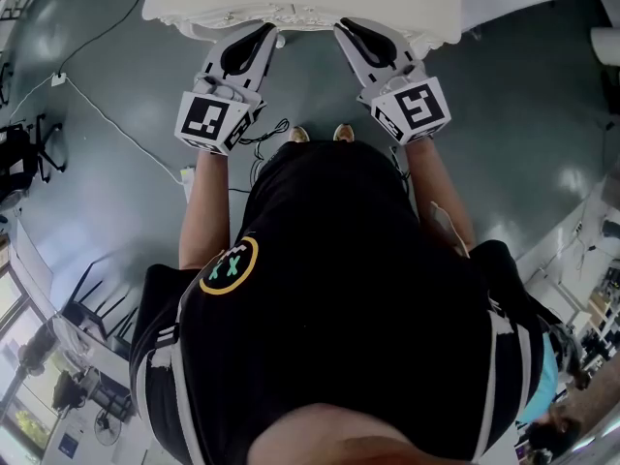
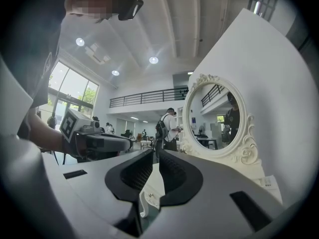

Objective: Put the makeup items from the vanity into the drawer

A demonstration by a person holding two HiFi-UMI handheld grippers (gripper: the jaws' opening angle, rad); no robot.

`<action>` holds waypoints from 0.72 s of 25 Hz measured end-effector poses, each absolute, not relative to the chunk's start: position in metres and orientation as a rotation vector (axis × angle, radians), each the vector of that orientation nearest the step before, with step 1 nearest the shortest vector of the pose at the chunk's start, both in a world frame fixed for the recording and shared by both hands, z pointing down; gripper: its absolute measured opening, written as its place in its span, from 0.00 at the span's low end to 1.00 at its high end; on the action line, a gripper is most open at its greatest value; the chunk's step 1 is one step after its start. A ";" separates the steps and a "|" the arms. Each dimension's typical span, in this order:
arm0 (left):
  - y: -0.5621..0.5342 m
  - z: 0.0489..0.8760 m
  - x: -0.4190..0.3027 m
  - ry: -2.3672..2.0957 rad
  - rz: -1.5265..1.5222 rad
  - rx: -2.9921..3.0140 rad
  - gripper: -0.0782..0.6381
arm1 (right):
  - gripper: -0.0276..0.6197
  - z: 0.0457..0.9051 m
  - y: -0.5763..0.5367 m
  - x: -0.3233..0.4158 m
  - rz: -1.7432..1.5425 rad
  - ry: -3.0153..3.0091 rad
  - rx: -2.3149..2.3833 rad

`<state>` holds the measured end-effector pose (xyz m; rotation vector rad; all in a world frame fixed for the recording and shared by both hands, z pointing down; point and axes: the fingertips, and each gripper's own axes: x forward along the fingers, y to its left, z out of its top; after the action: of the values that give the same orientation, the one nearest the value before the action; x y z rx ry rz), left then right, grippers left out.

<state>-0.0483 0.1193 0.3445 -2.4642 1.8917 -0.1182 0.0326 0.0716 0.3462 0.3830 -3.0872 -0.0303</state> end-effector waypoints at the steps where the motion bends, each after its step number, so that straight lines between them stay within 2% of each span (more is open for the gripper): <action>1: 0.118 0.345 -0.048 1.892 -0.117 -2.465 0.14 | 0.15 0.346 0.071 0.032 -0.033 -3.090 0.377; 4: 0.115 0.348 -0.048 1.891 -0.118 -2.466 0.14 | 0.20 0.348 0.070 0.031 -0.028 -3.099 0.357; 7: 0.115 0.348 -0.048 1.891 -0.118 -2.467 0.14 | 0.33 0.346 0.071 0.030 -0.009 -3.112 0.323; 10: 0.116 0.343 -0.049 1.894 -0.115 -2.468 0.14 | 0.49 0.341 0.074 0.029 0.022 -3.120 0.308; 15: 0.118 0.342 -0.050 1.894 -0.114 -2.469 0.14 | 0.89 0.338 0.080 0.026 0.060 -3.141 0.262; 16: 0.117 0.343 -0.050 1.895 -0.113 -2.468 0.14 | 0.95 0.340 0.080 0.025 0.052 -3.134 0.260; 18: 0.117 0.344 -0.051 1.897 -0.113 -2.468 0.14 | 0.97 0.343 0.080 0.023 0.029 -3.122 0.261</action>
<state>-0.0511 0.1166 0.3436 -2.4678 1.8974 -0.1130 0.0229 0.0799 0.3428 0.2614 -3.1218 0.0288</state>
